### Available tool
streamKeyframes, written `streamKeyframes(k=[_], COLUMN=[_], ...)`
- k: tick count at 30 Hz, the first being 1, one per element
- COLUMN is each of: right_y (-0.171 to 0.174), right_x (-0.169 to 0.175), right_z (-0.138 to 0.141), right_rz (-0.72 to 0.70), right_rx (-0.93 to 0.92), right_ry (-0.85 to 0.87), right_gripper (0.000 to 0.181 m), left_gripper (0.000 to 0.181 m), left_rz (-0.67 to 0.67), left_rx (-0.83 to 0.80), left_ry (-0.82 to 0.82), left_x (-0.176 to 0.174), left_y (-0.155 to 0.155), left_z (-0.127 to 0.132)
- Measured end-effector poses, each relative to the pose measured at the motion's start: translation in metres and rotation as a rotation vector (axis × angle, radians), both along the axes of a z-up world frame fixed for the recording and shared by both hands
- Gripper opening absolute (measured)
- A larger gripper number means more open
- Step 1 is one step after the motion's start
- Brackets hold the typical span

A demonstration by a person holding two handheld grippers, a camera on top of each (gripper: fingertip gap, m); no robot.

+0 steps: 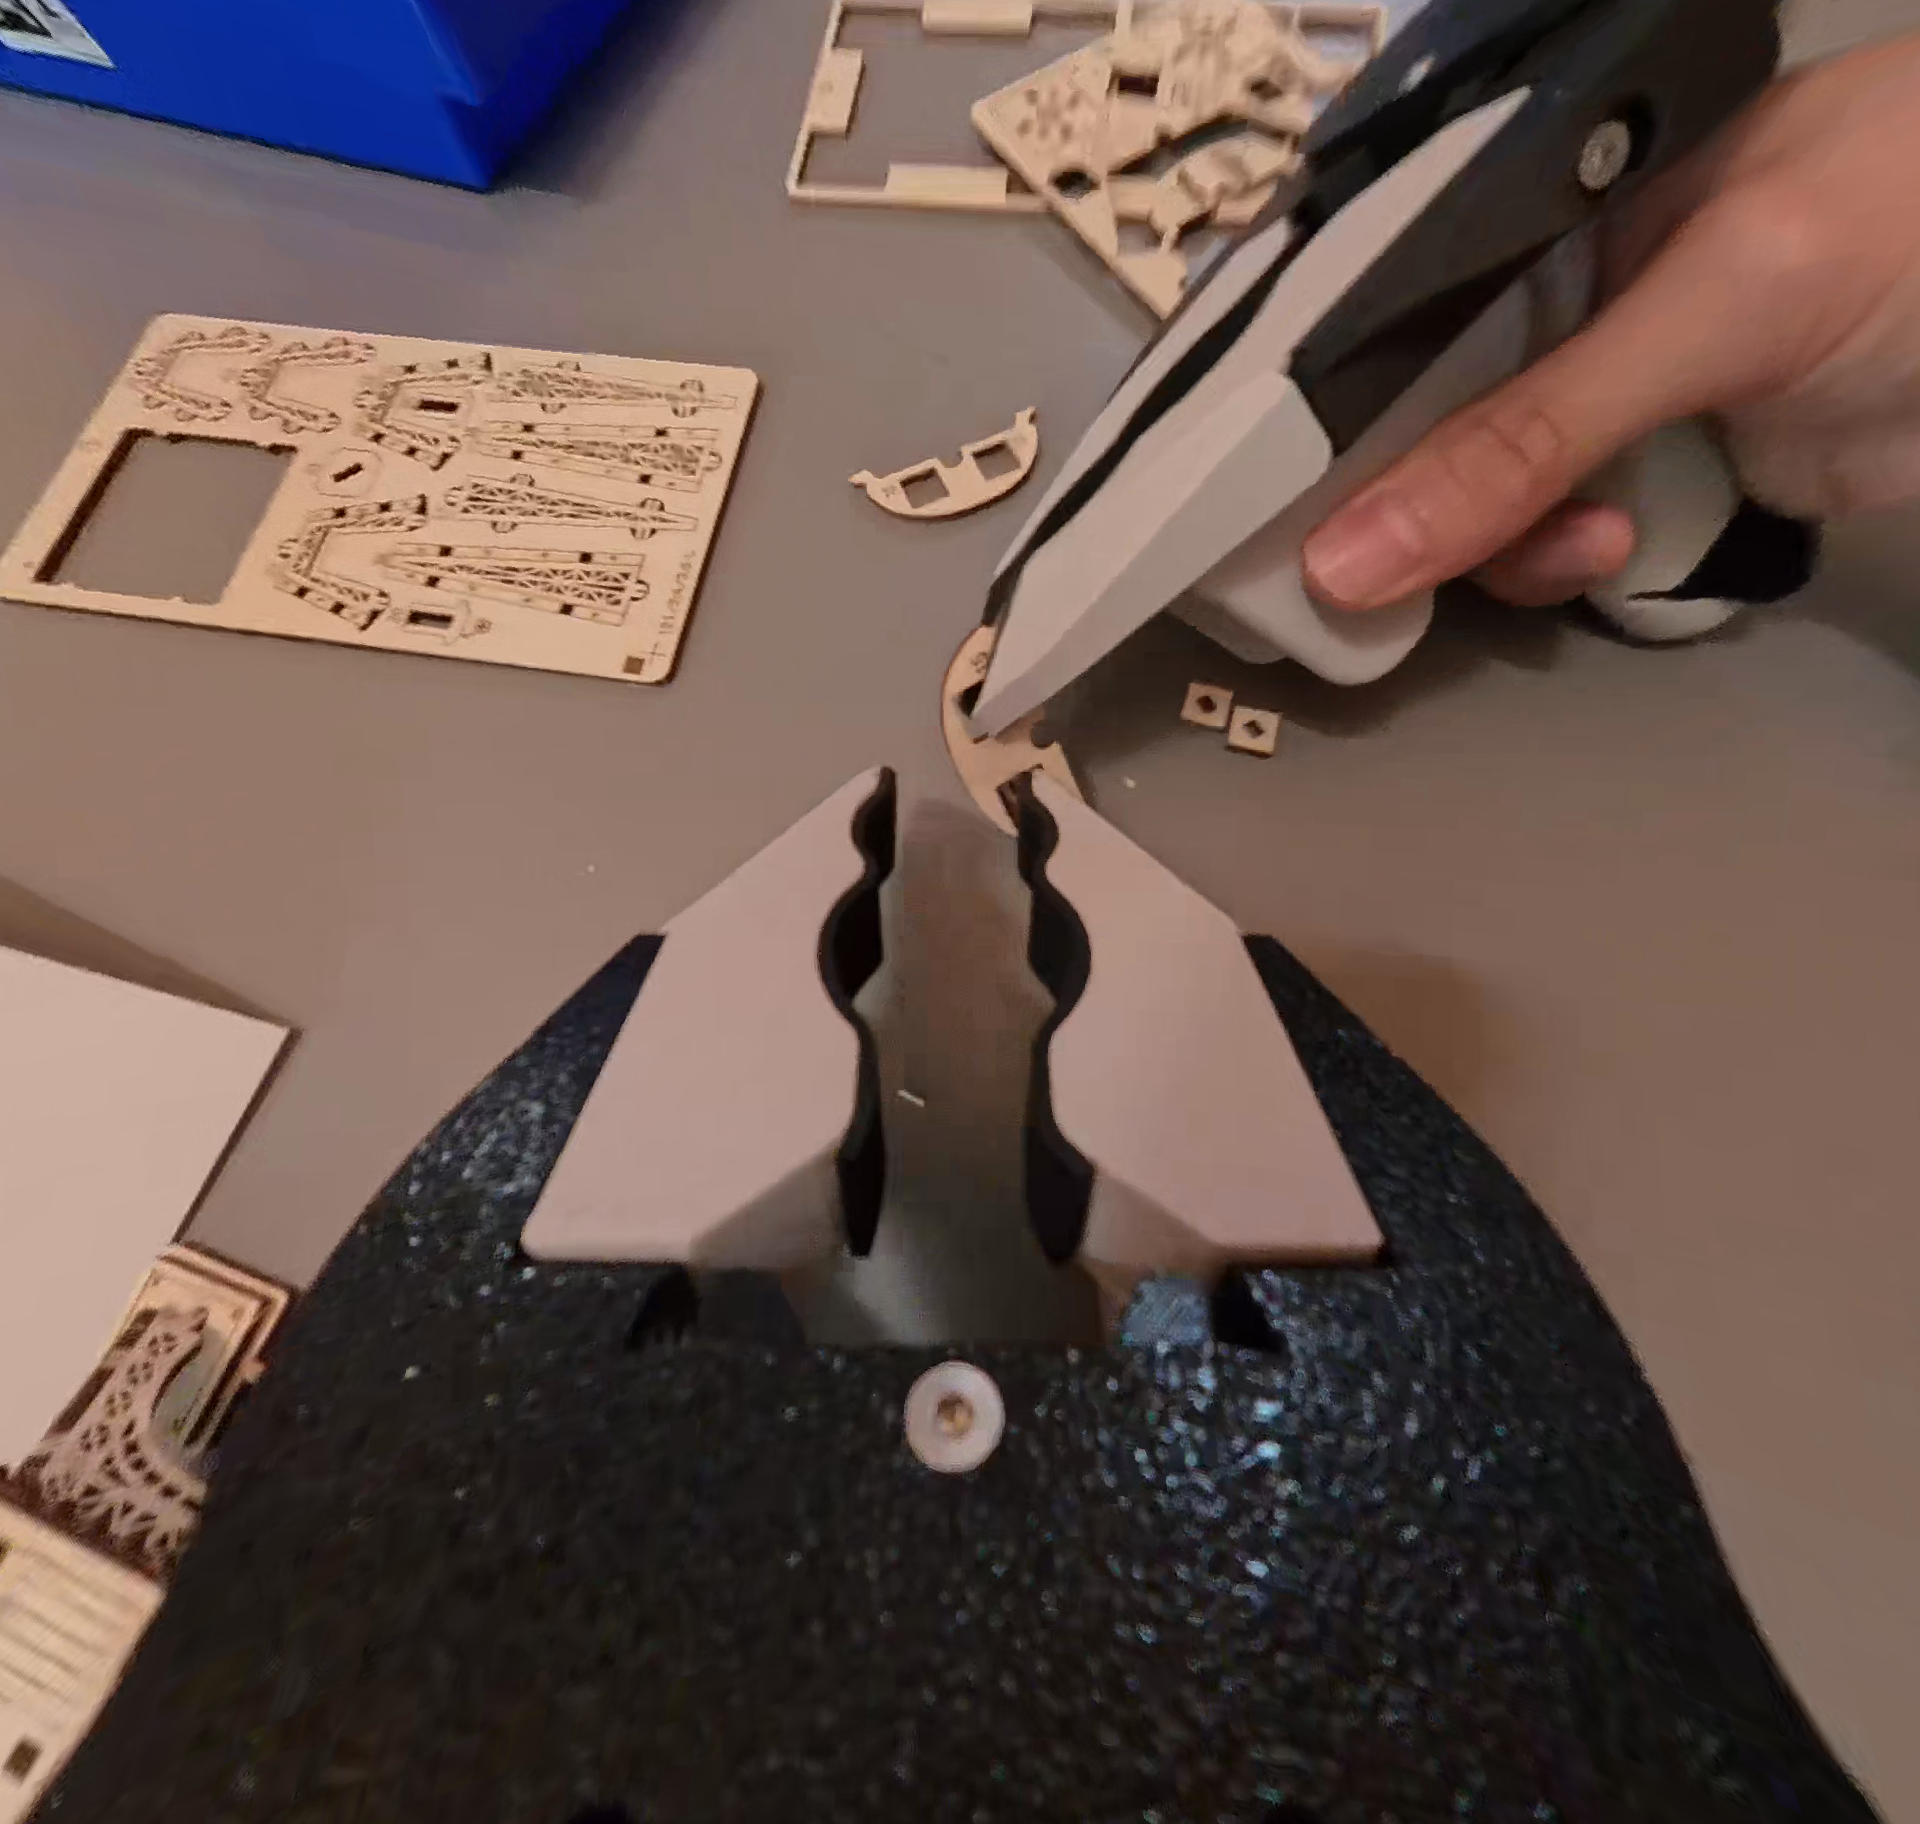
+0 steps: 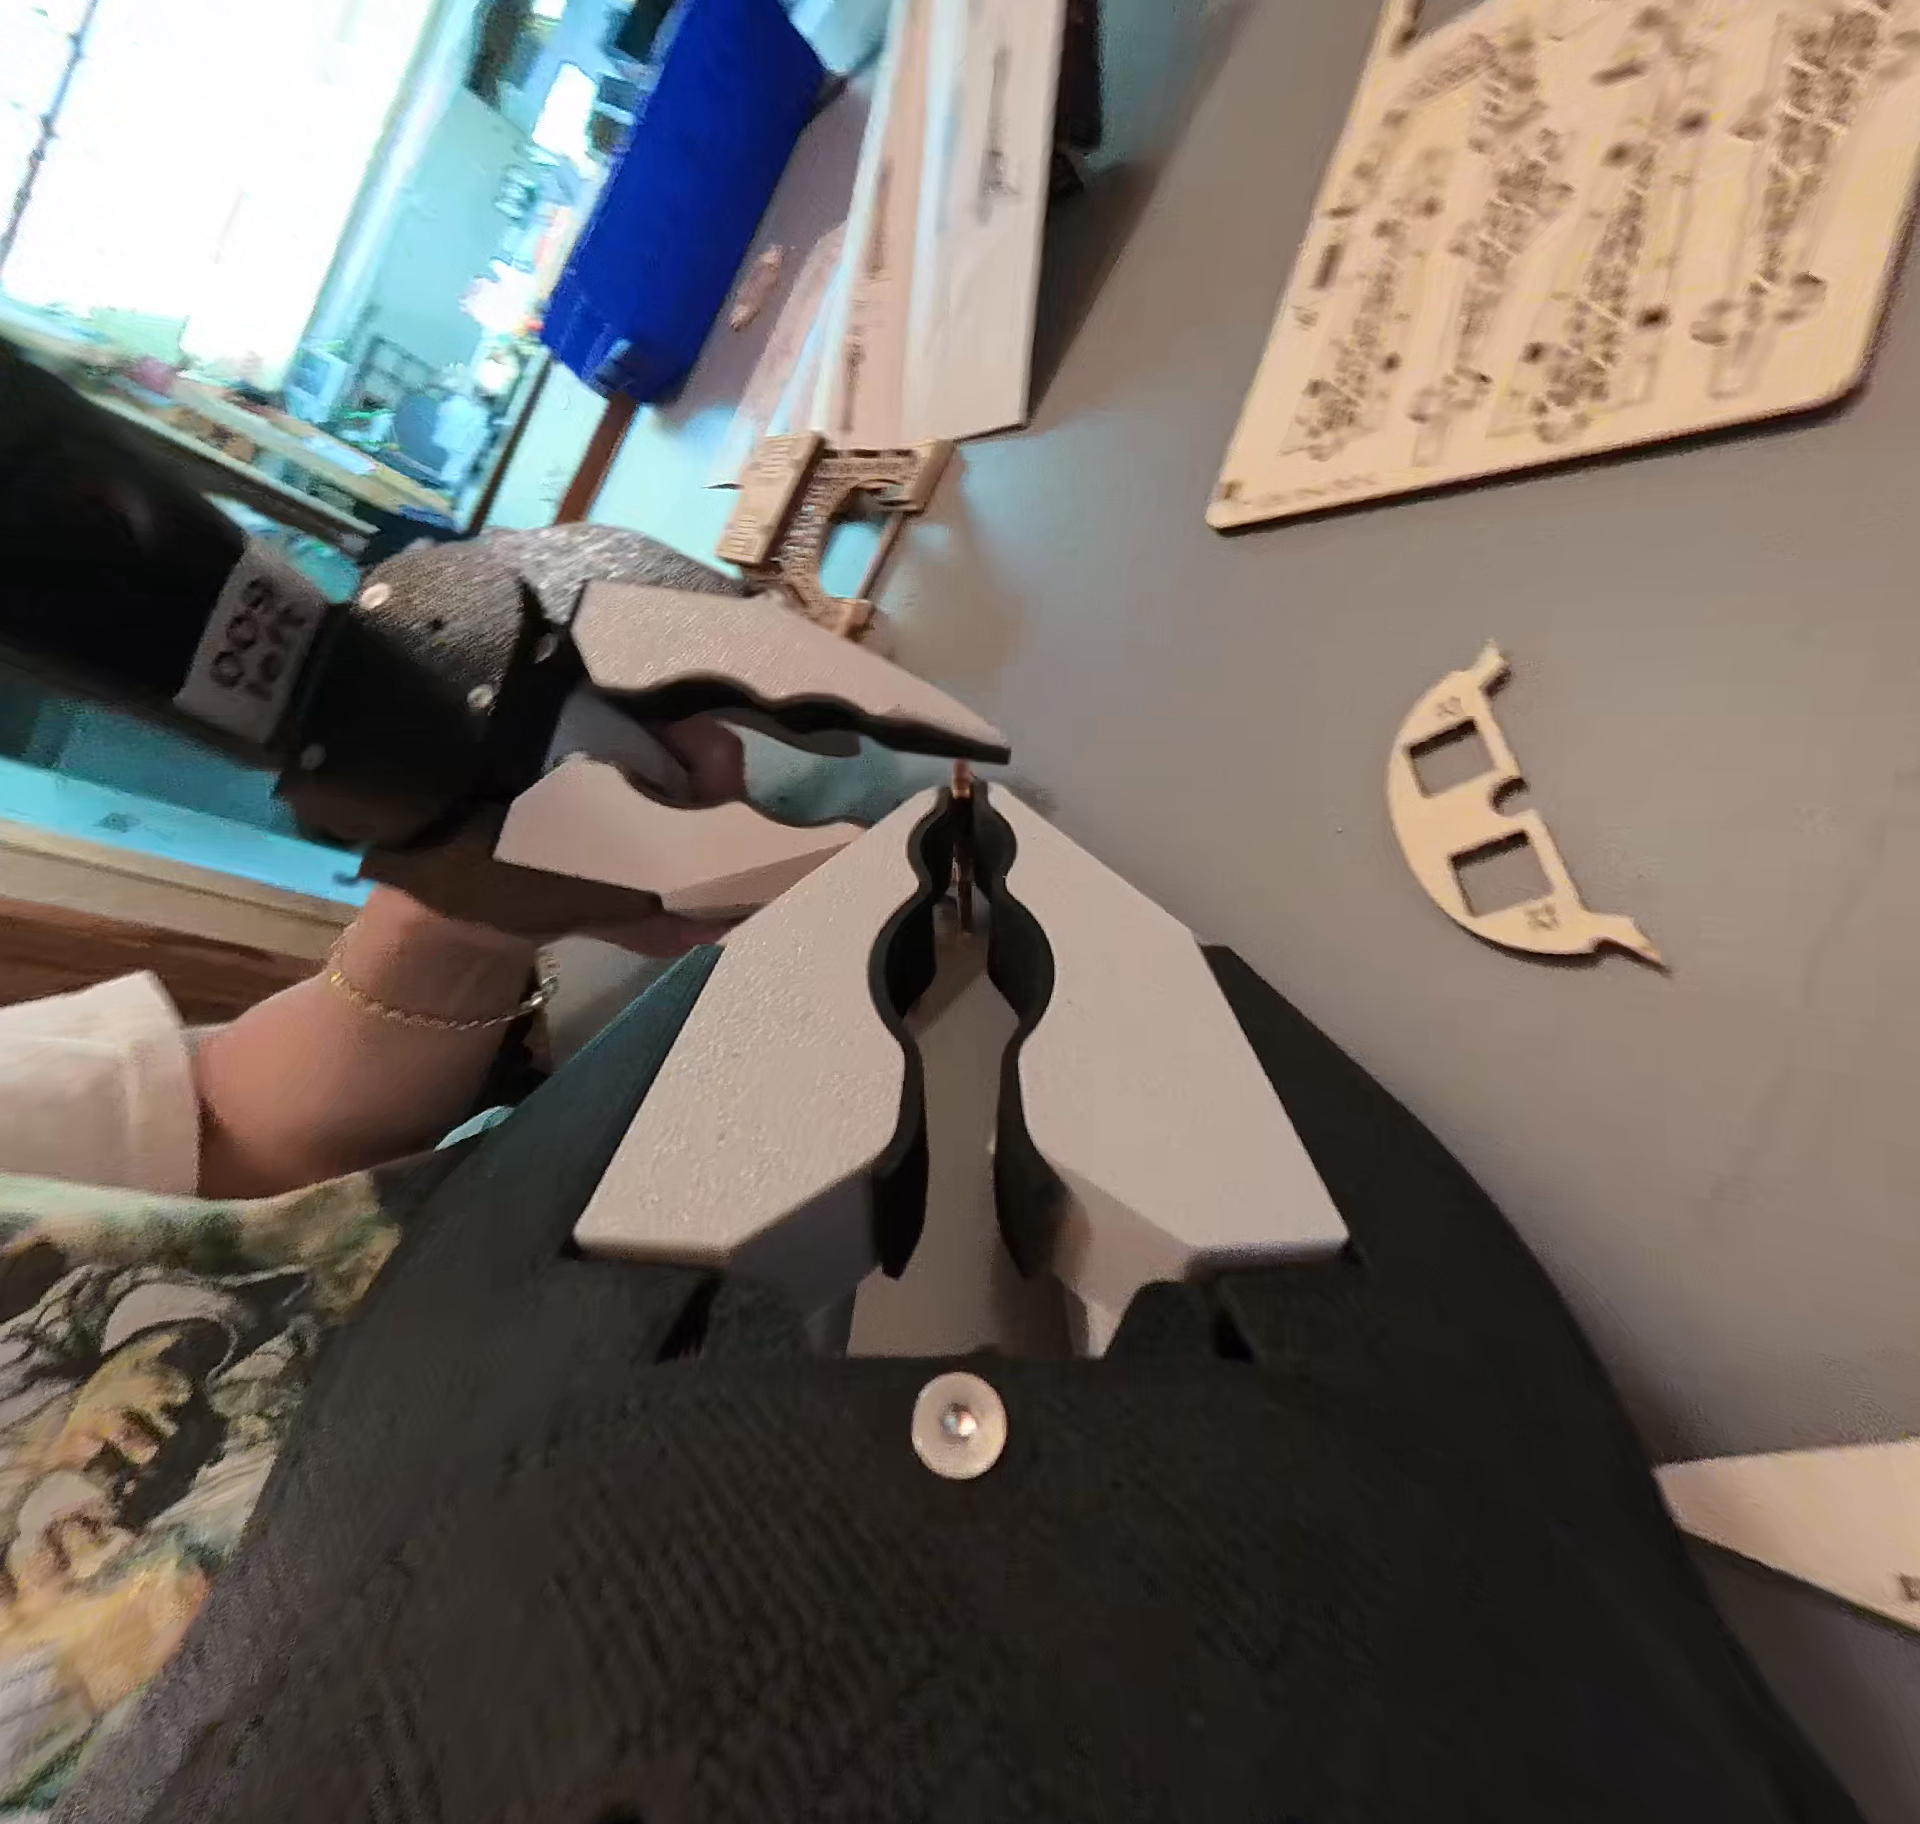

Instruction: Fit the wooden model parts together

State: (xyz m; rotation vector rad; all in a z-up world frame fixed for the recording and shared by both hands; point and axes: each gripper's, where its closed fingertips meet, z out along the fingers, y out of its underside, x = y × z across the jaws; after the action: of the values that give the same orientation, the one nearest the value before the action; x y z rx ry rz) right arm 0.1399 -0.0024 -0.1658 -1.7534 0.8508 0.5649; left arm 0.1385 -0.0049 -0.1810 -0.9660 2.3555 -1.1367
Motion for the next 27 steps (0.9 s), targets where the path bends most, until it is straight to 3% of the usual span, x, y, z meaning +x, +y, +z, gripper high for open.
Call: streamKeyframes(k=[3,5,8,12,20,27], right_y=[-0.004,-0.012,-0.018,-0.017,-0.022,-0.019], right_x=[-0.002,-0.002,-0.003,-0.010,-0.020,-0.033], right_z=[0.032,0.050,0.061,0.068,0.083,0.087], right_rz=[0.023,0.024,0.031,0.072,0.142,0.220], right_rx=[0.203,0.326,0.411,0.468,0.585,0.617], right_ry=[-0.059,-0.061,-0.040,-0.010,0.016,0.031], right_gripper=[0.000,0.000,0.000,0.000,0.000,0.000], left_gripper=[0.033,0.032,0.033,0.032,0.024,0.025], left_rz=[-0.047,-0.099,-0.199,-0.236,-0.288,-0.378], left_rx=[-0.214,-0.274,-0.171,-0.016,-0.099,-0.069], left_ry=[-0.048,-0.034,-0.076,-0.244,-0.410,-0.527], left_x=[-0.009,-0.018,-0.029,-0.024,-0.029,-0.035], left_y=[-0.002,-0.001,0.001,-0.006,-0.021,-0.026], left_z=[0.034,0.044,0.042,0.043,0.063,0.069])
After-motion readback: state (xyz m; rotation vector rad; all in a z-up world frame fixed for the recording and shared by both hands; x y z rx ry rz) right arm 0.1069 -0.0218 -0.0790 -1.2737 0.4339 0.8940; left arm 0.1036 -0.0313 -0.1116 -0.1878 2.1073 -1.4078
